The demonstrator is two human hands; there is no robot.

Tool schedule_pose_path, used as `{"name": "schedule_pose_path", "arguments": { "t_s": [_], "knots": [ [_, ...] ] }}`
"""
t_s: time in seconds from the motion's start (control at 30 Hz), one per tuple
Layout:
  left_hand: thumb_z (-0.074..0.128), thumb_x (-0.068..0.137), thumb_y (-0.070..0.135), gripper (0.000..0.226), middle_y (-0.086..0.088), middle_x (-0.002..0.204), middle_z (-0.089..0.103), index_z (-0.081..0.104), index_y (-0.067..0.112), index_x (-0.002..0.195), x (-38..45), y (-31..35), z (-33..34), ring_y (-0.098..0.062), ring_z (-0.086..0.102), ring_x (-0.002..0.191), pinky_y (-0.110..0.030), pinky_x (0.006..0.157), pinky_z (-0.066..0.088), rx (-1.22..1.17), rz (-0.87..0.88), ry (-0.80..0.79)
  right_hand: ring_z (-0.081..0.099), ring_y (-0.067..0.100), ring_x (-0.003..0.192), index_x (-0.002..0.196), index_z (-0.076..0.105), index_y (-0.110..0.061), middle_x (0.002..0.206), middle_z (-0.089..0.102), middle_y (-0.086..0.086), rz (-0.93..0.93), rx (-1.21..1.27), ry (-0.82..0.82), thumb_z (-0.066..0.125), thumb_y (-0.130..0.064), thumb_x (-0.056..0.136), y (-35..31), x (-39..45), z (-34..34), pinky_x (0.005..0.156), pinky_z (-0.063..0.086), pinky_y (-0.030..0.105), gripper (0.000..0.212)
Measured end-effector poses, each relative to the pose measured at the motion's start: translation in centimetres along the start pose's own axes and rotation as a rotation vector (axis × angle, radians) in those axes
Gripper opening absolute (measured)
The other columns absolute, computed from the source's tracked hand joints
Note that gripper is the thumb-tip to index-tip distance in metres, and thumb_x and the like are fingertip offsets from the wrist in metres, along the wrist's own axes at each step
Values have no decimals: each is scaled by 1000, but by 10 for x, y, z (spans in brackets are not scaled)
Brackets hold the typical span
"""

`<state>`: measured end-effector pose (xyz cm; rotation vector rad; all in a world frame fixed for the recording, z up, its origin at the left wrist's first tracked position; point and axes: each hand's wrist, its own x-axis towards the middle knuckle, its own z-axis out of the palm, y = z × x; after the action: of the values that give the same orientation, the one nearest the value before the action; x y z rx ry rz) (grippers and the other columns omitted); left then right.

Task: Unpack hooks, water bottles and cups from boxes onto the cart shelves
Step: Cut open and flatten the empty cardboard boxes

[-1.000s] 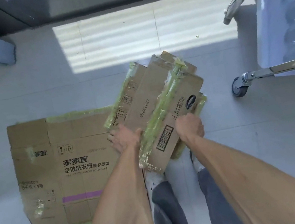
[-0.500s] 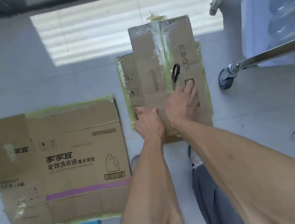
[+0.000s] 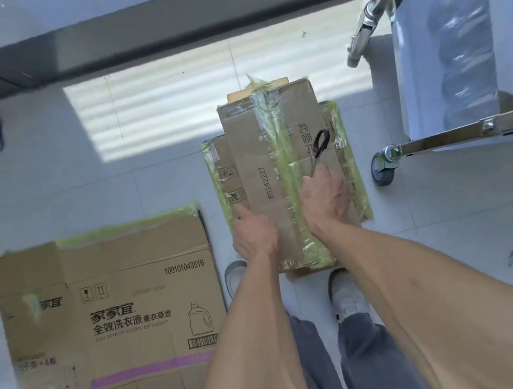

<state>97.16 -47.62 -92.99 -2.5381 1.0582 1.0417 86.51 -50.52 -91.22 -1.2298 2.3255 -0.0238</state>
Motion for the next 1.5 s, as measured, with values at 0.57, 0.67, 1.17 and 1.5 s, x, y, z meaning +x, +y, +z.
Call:
{"name": "schedule_pose_path", "arguments": {
  "t_s": [0.57, 0.67, 1.17, 1.5],
  "knots": [
    [40, 102, 25, 67, -11, 118, 53, 2, 29, 157, 78, 52, -12, -27, 54, 86, -38, 73, 37, -34, 275, 64, 52, 26, 68, 102, 57, -6, 78, 53, 9, -106, 77, 129, 36, -3, 96, -108, 93, 25, 58, 36, 35, 22],
    [37, 101, 20, 69, -11, 114, 57, -1, 33, 157, 90, 52, -15, -22, 45, 77, -36, 71, 36, -2, 310, 46, 60, 28, 74, 102, 55, -6, 83, 59, 10, -133, 36, 112, 34, -5, 98, -112, 101, 30, 61, 47, 40, 22],
    [37, 99, 15, 76, -4, 67, 47, -8, 40, 155, 96, 53, -15, -20, 45, 56, -35, 64, 35, -21, 266, -22, 65, 37, 90, 104, 62, 1, 96, 67, 20, -165, -223, -177, 42, 2, 92, -53, 44, 39, 73, 54, 42, 24],
    [44, 100, 31, 61, -18, 111, 65, 16, 11, 151, 27, 9, 14, -37, 62, 102, -43, 87, 47, -41, 5, -141, 43, 16, 60, 118, 50, -3, 103, 53, 15, -176, -292, -171, 40, -6, 100, -31, 16, 25, 61, 33, 30, 21]
  ]
}}
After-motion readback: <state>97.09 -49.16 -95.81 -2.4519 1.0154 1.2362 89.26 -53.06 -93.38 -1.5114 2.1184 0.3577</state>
